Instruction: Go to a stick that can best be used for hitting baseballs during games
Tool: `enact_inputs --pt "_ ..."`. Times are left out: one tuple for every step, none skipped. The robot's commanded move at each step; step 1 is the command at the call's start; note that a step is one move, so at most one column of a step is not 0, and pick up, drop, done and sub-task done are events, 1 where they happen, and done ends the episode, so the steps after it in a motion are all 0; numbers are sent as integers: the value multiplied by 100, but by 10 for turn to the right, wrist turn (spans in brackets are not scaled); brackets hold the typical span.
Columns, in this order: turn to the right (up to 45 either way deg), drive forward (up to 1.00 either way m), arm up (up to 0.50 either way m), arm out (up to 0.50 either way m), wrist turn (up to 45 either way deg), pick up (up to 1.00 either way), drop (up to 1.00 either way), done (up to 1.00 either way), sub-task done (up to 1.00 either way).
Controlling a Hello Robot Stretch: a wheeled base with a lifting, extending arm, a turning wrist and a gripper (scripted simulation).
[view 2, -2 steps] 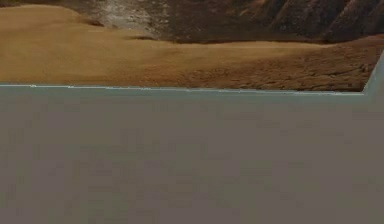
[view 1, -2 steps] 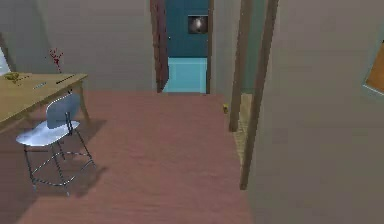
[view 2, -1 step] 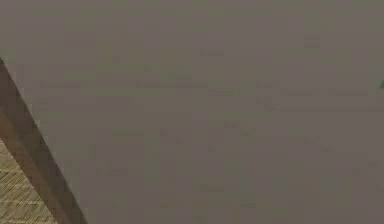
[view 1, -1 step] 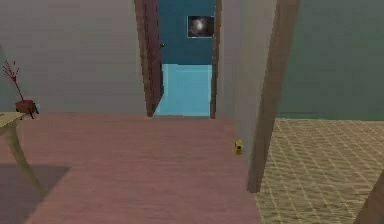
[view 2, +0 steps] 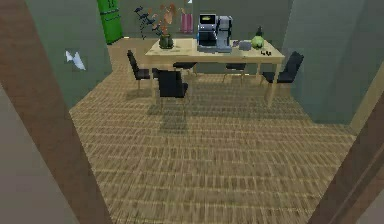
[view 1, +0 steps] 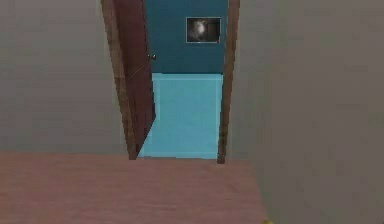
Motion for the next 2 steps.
enact_inputs --pt "0 100 0 0 0 0 0 0 0" --pt "0 100 0 0 0 0 0 0 0"
